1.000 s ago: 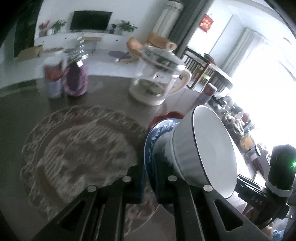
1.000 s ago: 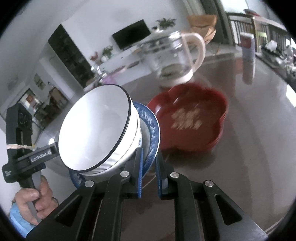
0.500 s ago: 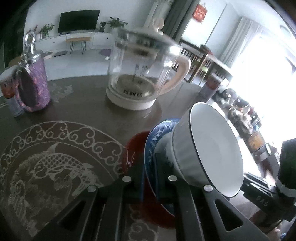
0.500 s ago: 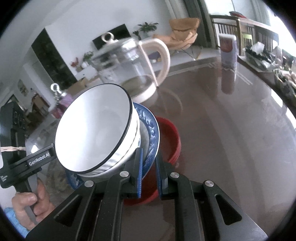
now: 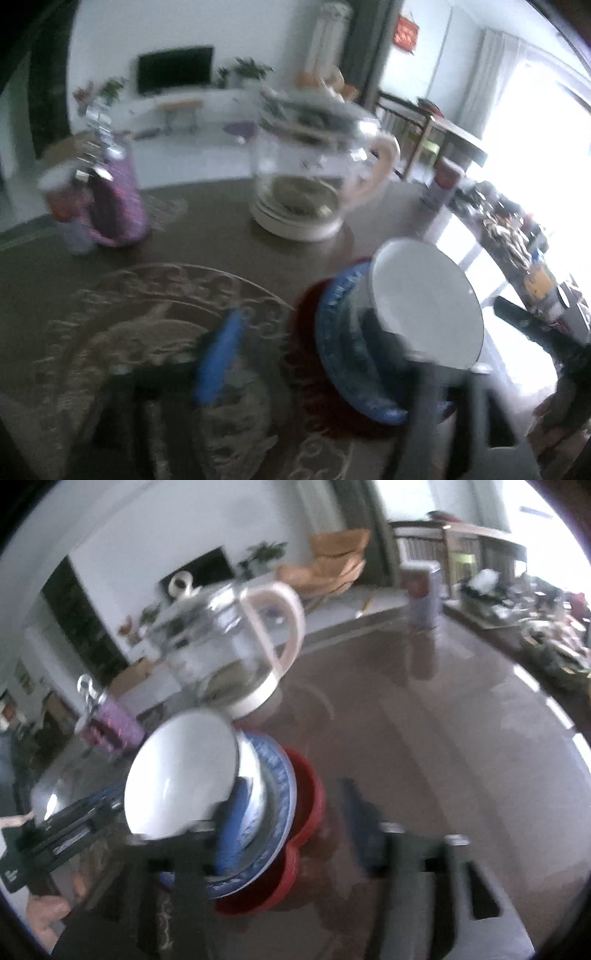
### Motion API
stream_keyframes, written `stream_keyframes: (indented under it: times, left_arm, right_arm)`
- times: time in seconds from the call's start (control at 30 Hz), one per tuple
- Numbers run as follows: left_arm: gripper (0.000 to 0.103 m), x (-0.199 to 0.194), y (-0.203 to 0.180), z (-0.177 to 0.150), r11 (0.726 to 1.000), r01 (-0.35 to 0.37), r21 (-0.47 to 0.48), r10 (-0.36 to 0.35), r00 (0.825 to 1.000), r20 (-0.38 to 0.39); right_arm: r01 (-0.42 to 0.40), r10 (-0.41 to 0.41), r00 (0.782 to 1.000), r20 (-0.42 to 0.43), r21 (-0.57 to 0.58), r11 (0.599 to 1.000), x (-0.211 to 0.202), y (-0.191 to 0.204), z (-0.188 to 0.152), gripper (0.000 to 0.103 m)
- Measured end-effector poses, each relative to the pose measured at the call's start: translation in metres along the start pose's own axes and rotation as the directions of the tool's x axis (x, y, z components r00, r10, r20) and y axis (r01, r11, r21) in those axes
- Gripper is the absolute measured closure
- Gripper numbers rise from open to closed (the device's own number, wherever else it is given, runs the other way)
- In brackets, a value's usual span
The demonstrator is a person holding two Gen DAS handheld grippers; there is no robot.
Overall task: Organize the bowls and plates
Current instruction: 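Lift the bowl stack with both tools and carry it over the red plates, then lower the bowl stack onto the red plates and open both tools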
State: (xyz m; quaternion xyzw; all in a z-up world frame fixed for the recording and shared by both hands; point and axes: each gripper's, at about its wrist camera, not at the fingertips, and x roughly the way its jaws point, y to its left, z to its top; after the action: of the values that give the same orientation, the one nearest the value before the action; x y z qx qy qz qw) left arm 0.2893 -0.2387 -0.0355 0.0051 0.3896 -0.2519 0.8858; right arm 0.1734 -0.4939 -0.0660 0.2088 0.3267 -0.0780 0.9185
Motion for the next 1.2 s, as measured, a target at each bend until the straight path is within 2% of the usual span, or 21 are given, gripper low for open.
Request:
stream_keyframes:
  times: [0.07, 0.17, 0.3, 0.4, 0.57, 0.7, 0.77, 0.9, 1.1, 1.2]
  left_arm:
    - [0.013, -0.023, 0.006, -0.011, 0.999, -0.037, 0.02, 0.036, 0.999, 0.022]
    - [0.008, -0.039, 0.013, -0.04, 0.996, -0.075, 0.056, 0.076, 0.997, -0.018]
    - [0.008, -0.044, 0.018, -0.097, 0.986, -0.132, 0.106, 0.142, 0.986, -0.091]
    - [0.008, -0.043, 0.024, -0.133, 0.983, -0.152, 0.102, 0.166, 0.976, -0.14]
    - [0.008, -0.034, 0.035, -0.162, 0.977, -0.2, 0.072, 0.21, 0.964, -0.164]
    - [0.006, -0.032, 0.047, -0.161, 0.978, -0.208, 0.016, 0.208, 0.964, -0.168]
    - [0.0, -0.027, 0.049, -0.16, 0.976, -0.214, 0.025, 0.215, 0.96, -0.177]
    - [0.0, -0.025, 0.048, -0.16, 0.976, -0.215, 0.027, 0.216, 0.96, -0.176]
    - [0.0, -0.025, 0.049, -0.16, 0.976, -0.217, 0.03, 0.219, 0.96, -0.174]
    - [0.0, -0.025, 0.048, -0.16, 0.976, -0.217, 0.03, 0.219, 0.96, -0.174]
  right_arm:
    - [0.012, -0.012, 1.0, 0.014, -0.002, 1.0, -0.015, -0.002, -0.003, 0.03]
    - [0.059, -0.059, 0.998, -0.017, -0.006, 0.998, -0.032, -0.005, -0.025, 0.027]
    - [0.126, -0.129, 0.986, -0.106, -0.035, 0.991, -0.037, -0.001, -0.09, 0.027]
    - [0.171, -0.18, 0.977, -0.11, -0.086, 0.981, -0.041, 0.009, -0.135, 0.027]
    - [0.212, -0.233, 0.964, -0.125, -0.162, 0.964, -0.038, 0.029, -0.174, 0.027]
    - [0.234, -0.266, 0.955, -0.132, -0.215, 0.948, -0.029, 0.041, -0.182, 0.024]
    - [0.244, -0.277, 0.951, -0.138, -0.214, 0.946, -0.026, 0.046, -0.182, 0.02]
    - [0.28, -0.31, 0.939, -0.149, -0.192, 0.941, -0.017, 0.05, -0.179, 0.012]
    - [0.322, -0.346, 0.925, -0.16, -0.155, 0.934, -0.01, 0.054, -0.173, 0.008]
    - [0.313, -0.34, 0.925, -0.17, -0.163, 0.935, -0.005, 0.055, -0.169, 0.008]
